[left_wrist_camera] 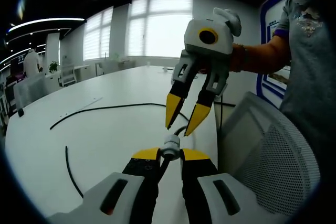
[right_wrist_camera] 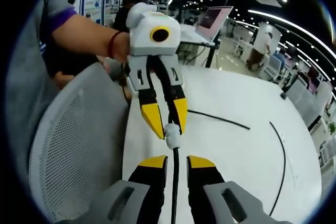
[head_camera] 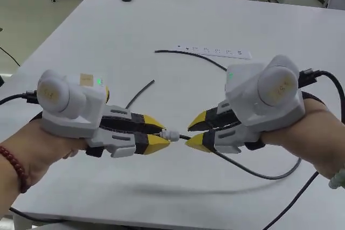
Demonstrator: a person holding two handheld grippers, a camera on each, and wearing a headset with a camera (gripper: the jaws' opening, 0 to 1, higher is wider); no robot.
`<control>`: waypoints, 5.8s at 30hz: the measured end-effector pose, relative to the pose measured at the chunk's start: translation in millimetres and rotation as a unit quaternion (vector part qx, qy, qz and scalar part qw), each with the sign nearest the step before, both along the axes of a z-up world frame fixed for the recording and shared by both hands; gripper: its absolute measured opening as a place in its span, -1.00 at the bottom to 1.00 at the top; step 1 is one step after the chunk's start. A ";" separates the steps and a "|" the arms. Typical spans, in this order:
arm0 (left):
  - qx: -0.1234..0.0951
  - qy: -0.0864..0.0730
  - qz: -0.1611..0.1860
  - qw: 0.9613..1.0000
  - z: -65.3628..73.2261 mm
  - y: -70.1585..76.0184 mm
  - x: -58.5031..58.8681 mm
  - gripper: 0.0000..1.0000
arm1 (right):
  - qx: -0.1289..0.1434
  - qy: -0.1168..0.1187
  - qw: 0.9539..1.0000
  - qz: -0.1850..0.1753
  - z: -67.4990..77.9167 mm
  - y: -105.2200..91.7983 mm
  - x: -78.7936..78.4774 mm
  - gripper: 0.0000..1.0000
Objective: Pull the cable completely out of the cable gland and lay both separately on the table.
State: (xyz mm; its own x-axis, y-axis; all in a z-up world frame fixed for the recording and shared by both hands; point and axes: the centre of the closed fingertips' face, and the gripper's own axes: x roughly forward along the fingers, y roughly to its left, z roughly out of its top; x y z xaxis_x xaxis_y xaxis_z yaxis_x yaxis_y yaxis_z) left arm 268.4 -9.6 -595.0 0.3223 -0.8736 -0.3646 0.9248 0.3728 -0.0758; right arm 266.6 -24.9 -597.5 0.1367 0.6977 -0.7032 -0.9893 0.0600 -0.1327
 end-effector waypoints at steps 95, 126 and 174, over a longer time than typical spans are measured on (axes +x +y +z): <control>0.014 0.012 0.024 1.000 -6.7 16.8 0.8 -0.69 | -0.021 -0.007 1.000 0.014 -7.5 -1.8 -2.7 -0.91; 0.012 -0.002 0.002 1.000 -0.7 6.8 -3.0 -0.69 | -0.033 -0.010 0.999 0.037 -10.6 5.7 -2.7 -1.00; 0.019 0.003 0.031 0.999 -3.7 30.0 -0.5 -0.70 | -0.090 0.019 0.995 -0.033 -53.8 -71.6 18.4 -1.00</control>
